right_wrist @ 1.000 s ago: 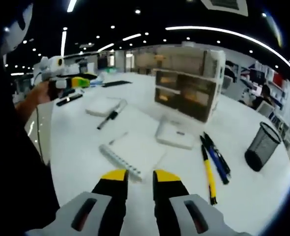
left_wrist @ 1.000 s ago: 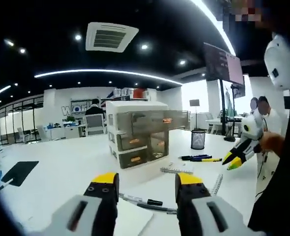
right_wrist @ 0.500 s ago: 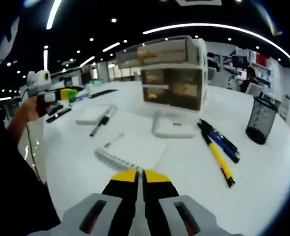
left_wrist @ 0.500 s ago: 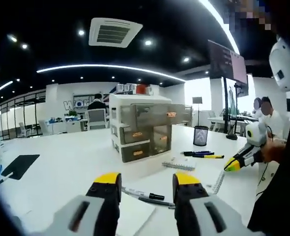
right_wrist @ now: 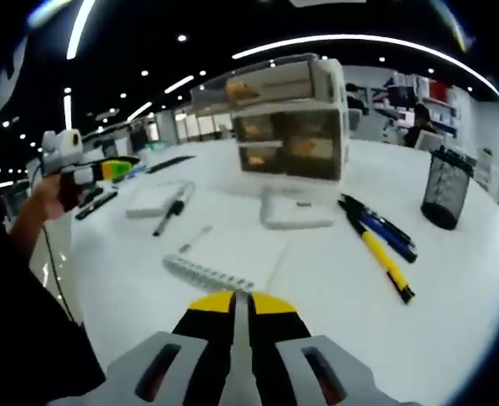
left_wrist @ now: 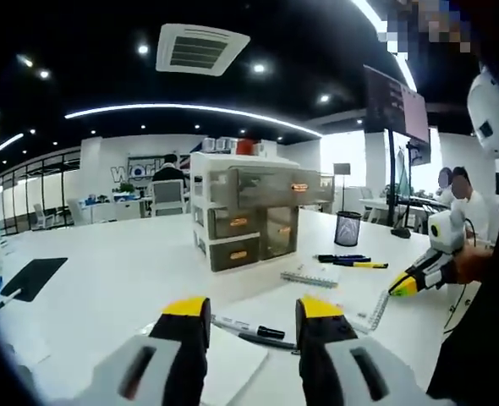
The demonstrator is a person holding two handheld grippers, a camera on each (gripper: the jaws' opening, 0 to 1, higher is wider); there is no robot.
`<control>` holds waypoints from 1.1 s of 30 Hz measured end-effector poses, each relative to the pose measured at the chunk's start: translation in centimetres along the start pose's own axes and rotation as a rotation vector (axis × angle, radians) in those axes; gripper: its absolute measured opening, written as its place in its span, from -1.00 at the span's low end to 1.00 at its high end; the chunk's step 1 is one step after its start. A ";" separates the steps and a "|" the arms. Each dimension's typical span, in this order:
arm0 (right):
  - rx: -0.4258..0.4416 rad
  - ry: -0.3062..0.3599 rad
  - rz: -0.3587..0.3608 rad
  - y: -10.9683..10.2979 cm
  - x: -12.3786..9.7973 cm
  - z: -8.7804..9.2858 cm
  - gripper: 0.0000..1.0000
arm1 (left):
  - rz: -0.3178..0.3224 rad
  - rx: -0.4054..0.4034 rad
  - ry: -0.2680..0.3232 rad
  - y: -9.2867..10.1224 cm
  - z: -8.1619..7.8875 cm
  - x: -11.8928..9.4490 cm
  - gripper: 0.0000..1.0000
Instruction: Pick up the scattered pens and sticky notes one by one and arrange them into an orderly layout on the desk, lining the pens up parallel to each other and squaring the sticky note stack until the whole desk area is clear and organized
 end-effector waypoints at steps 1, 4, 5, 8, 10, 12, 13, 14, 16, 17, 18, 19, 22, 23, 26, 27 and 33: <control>0.000 0.000 0.003 0.0 0.1 0.1 -0.89 | 0.000 0.000 -0.001 0.0 0.0 0.0 -0.18; 0.009 0.004 0.015 0.4 0.2 -0.1 -0.89 | 0.000 0.004 -0.015 0.0 0.3 0.3 -0.18; 0.012 0.005 0.013 0.5 0.3 -0.1 -0.89 | 0.001 0.003 -0.018 0.0 0.3 0.3 -0.18; 0.015 0.010 0.011 0.6 0.5 -0.2 -0.90 | 0.008 -0.001 -0.021 0.2 0.3 0.6 -0.18; 0.022 0.018 0.000 0.7 0.8 -0.2 -0.91 | 0.025 -0.006 -0.014 0.6 -0.1 0.8 -0.19; 0.032 0.021 -0.008 0.7 1.0 -0.2 -0.91 | 0.029 0.009 -0.015 0.7 -0.4 0.9 -0.19; 0.036 0.023 -0.014 0.6 1.2 -0.3 -0.91 | 0.030 0.015 -0.017 0.8 -0.4 1.0 -0.19; 0.036 0.024 -0.018 0.6 1.3 -0.3 -0.92 | 0.029 0.021 -0.020 0.8 -0.4 1.0 -0.19; 0.034 0.029 -0.022 0.6 1.5 -0.4 -0.93 | 0.029 0.033 -0.029 0.7 -0.4 1.1 -0.19; 0.035 0.034 -0.024 0.5 1.7 -0.5 -0.93 | 0.030 0.034 -0.034 0.7 -0.3 1.2 -0.19; 0.035 0.039 -0.026 0.5 1.8 -0.6 -0.93 | 0.031 0.036 -0.039 0.7 -0.1 1.2 -0.19; 0.038 0.042 -0.028 0.5 1.9 -0.7 -0.94 | 0.033 0.033 -0.041 0.7 0.0 1.3 -0.19; 0.036 0.043 -0.033 0.4 2.1 -0.8 -0.96 | 0.031 0.026 -0.042 0.7 0.1 1.3 -0.20; 0.034 0.040 -0.036 0.3 2.1 -0.9 -0.98 | 0.030 0.025 -0.042 0.7 0.1 1.4 -0.20; 0.015 0.035 -0.055 0.0 2.1 -1.3 -1.00 | 0.029 0.031 -0.041 0.7 0.0 1.4 -0.20; 0.007 0.035 -0.057 0.0 2.0 -1.3 -1.00 | 0.029 0.031 -0.042 0.7 0.0 1.4 -0.20; -0.114 0.069 -0.056 -0.2 1.5 -2.9 -1.00 | 0.024 0.032 -0.039 0.5 -0.2 1.5 -0.21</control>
Point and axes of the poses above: the point that each gripper's makers call its tool centre point, and the gripper's own axes: x roughly forward along the fingers, y roughly to its right, z roughly out of its underside, the point moved 3 cm from there along -x, roughly backward along the fingers, and after that the axes turned 6 degrees about z, right-handed, at the moved point
